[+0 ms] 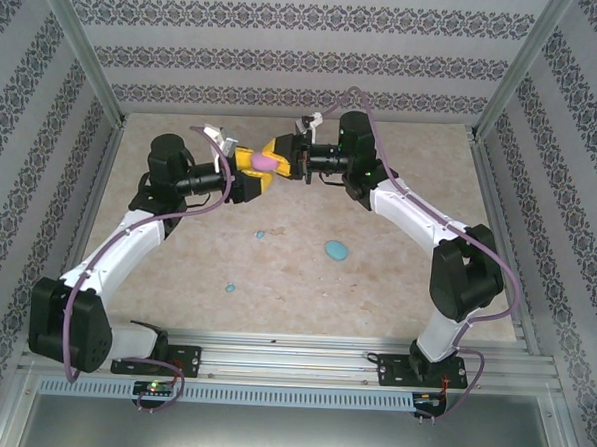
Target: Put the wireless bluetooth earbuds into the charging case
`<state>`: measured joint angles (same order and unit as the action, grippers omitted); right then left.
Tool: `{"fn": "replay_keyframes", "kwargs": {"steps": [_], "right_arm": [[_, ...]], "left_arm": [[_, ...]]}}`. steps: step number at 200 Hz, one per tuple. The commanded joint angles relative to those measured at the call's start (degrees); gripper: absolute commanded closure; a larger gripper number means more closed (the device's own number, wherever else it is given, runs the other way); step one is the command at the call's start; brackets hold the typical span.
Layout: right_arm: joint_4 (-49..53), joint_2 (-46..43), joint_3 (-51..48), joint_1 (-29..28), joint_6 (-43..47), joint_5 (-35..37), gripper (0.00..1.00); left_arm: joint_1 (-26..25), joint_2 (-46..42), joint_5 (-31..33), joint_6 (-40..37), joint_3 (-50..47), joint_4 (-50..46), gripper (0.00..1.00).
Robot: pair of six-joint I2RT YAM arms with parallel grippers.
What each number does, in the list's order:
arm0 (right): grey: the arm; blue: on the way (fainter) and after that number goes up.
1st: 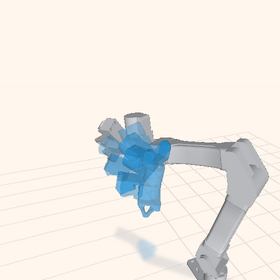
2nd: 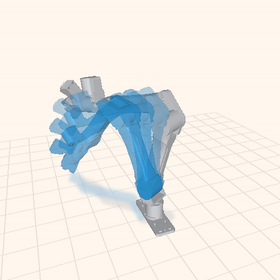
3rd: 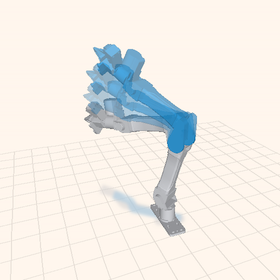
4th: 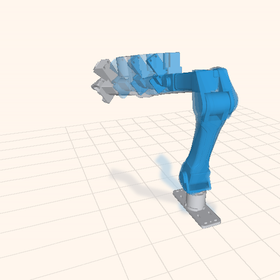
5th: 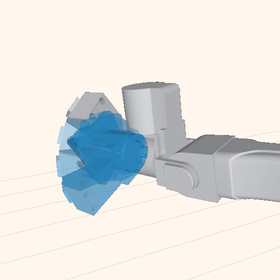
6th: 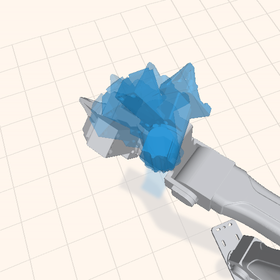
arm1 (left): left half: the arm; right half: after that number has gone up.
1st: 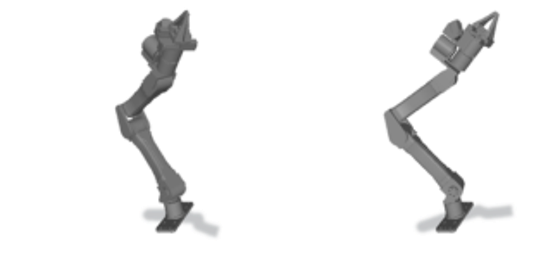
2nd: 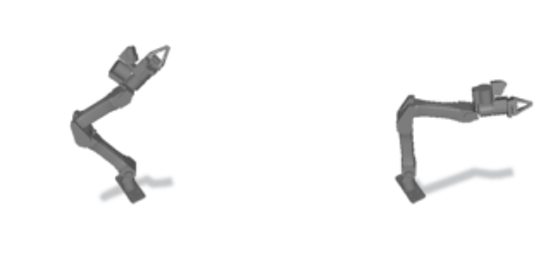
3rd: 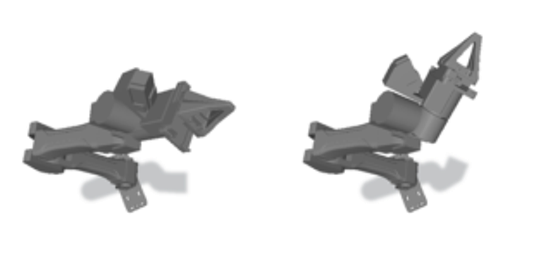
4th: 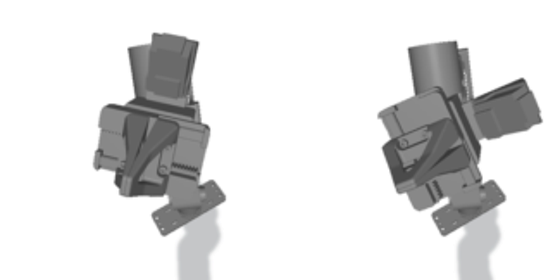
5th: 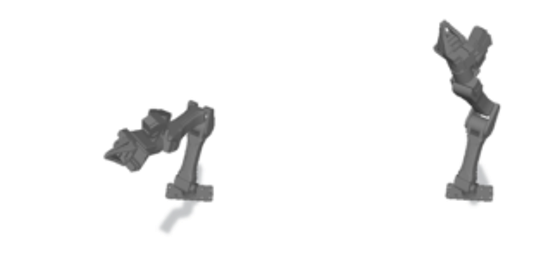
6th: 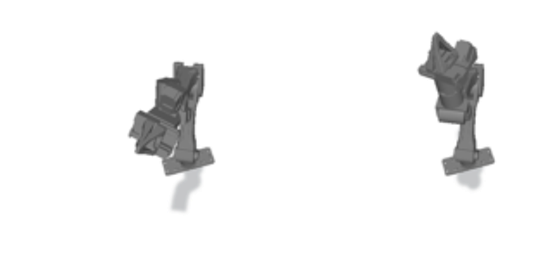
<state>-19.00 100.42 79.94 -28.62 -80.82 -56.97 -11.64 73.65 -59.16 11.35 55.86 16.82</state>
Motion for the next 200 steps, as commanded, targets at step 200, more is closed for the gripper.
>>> {"fn": "replay_keyframes", "kwargs": {"steps": [200], "right_arm": [[30.03, 29.98, 17.15, 4.51, 40.04, 17.59, 0.85]], "left_arm": [[5.73, -12.99, 20.01, -5.47, -7.69, -24.46, 0.27]]}}
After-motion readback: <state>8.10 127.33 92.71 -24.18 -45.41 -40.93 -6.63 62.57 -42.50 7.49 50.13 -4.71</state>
